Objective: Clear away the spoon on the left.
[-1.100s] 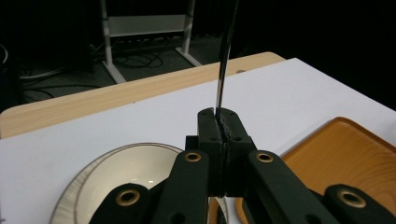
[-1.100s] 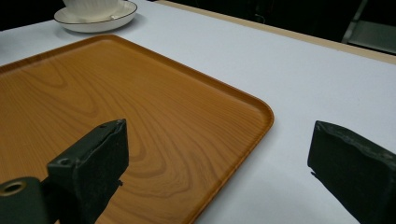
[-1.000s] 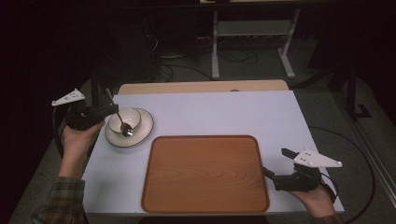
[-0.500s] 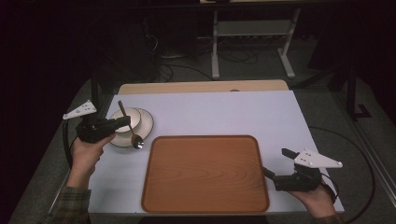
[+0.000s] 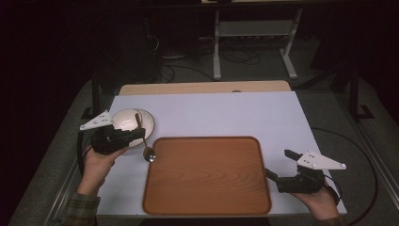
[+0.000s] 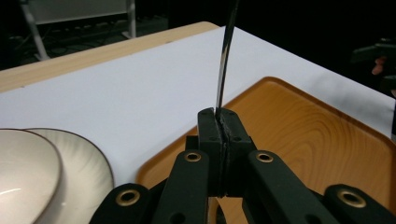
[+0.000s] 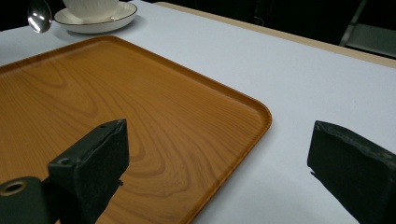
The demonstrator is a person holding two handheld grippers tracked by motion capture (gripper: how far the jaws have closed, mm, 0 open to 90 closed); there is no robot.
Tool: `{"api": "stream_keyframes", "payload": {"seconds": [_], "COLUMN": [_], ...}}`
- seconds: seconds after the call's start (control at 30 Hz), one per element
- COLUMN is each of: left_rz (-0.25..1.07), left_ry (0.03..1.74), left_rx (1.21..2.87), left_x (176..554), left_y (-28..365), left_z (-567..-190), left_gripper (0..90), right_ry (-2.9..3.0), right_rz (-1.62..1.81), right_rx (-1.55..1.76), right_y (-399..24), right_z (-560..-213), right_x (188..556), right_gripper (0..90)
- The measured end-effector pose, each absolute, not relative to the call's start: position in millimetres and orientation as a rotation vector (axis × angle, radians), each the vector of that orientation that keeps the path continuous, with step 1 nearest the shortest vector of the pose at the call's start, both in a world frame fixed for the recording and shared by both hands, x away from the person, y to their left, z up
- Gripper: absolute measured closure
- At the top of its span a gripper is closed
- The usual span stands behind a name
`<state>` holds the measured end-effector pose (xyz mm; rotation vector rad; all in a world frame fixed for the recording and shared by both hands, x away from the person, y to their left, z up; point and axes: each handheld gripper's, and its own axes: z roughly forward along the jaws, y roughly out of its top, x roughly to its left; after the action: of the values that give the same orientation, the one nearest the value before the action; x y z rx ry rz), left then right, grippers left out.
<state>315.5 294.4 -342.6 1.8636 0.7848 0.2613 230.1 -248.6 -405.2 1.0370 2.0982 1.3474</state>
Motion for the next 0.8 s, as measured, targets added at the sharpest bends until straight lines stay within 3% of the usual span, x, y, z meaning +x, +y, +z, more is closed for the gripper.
{"api": "stream_keyframes", "payload": {"seconds": [0.8], "left_rz": [0.189], "left_ry": [0.751], "left_rx": [2.016], "left_x": [300], "left_y": [266], "left_z": [-370], "left_gripper": [88.6], "right_ry": [2.106], "right_rz": [1.343], "right_rx": [1.035], "right_y": [-248], "right_z": [-406], "right_x": [230], "right_gripper": [4.9]}}
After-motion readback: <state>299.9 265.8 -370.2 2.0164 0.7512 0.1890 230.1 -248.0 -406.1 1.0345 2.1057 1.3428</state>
